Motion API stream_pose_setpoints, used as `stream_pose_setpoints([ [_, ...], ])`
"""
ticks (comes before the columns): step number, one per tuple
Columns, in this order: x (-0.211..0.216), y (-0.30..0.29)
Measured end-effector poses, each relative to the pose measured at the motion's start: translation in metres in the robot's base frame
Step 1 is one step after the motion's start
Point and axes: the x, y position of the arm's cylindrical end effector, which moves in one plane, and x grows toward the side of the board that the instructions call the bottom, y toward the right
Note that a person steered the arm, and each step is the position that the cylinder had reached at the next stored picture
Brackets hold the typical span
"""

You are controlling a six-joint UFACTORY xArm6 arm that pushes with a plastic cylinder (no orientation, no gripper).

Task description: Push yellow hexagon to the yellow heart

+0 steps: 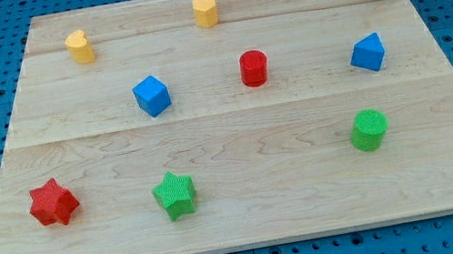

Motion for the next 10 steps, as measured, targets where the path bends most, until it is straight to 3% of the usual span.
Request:
stream_pose_setpoints([
  [2,-0.007,-0.002],
  [3,-0.017,-0.033],
  [5,-0.044,-0.256],
  [6,0.007,-0.261],
  [8,0.007,-0.270],
  [9,0.010,-0.302],
  [10,0.009,-0.377],
])
